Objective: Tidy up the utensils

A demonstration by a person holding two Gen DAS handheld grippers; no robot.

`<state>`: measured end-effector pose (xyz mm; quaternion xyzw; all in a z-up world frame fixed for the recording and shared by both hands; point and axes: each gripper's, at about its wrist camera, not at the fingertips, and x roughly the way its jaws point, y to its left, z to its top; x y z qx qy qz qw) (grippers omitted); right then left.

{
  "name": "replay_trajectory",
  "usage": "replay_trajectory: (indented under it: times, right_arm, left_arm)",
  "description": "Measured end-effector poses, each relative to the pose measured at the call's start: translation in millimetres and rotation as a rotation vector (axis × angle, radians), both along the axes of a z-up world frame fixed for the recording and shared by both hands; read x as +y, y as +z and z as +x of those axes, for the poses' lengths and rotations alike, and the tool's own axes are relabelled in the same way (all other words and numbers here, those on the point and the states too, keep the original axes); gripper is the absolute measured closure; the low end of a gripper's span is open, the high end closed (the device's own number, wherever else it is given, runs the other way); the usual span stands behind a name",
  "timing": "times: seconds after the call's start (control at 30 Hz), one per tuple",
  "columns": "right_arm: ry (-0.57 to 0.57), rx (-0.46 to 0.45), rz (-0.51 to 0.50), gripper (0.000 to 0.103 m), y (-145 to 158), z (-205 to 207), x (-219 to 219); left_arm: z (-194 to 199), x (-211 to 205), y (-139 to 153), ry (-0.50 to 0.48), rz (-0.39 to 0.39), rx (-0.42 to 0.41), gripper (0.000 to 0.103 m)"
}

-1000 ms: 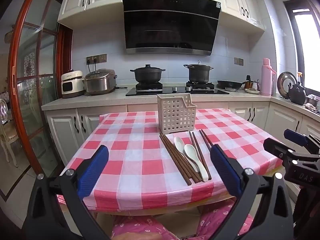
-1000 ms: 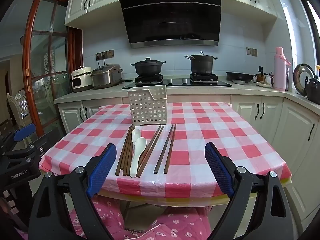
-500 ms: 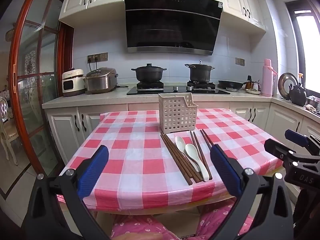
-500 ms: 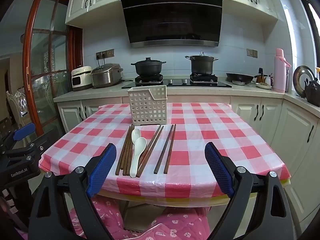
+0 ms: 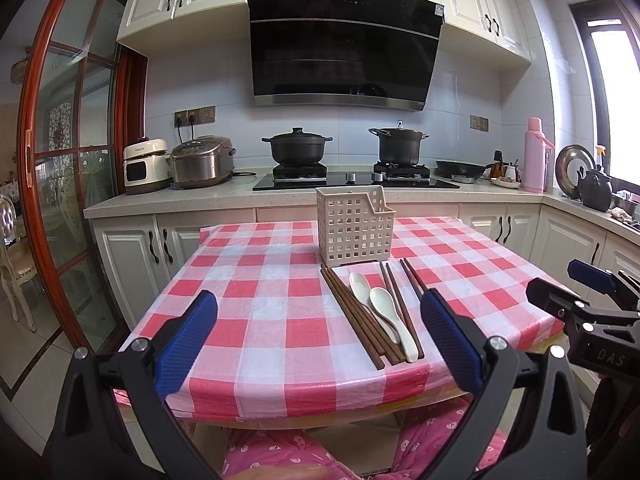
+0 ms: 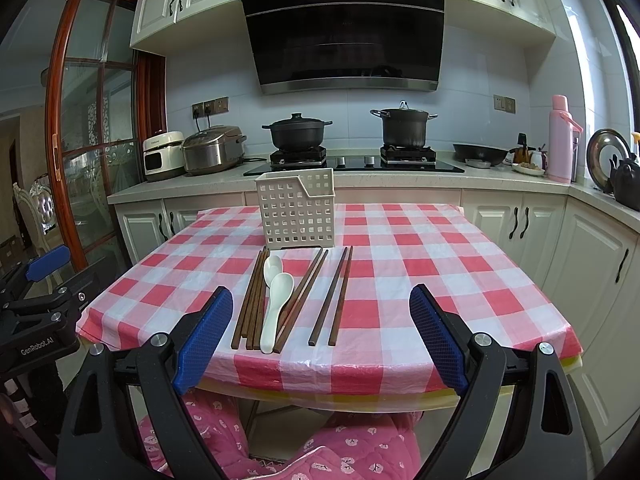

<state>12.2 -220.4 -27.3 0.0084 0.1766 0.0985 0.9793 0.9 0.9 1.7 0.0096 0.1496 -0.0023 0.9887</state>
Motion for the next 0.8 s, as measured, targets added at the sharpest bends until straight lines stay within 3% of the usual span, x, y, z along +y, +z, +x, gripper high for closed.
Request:
replay_trajectory:
  times: [0.8]
  right_arm:
    - [0.000,0.004,0.001,0.018,-4.0,-0.3,-0.9]
  left_arm:
    - [-0.2,-0.3,0.1,0.000,0.001,-0.001,0.005]
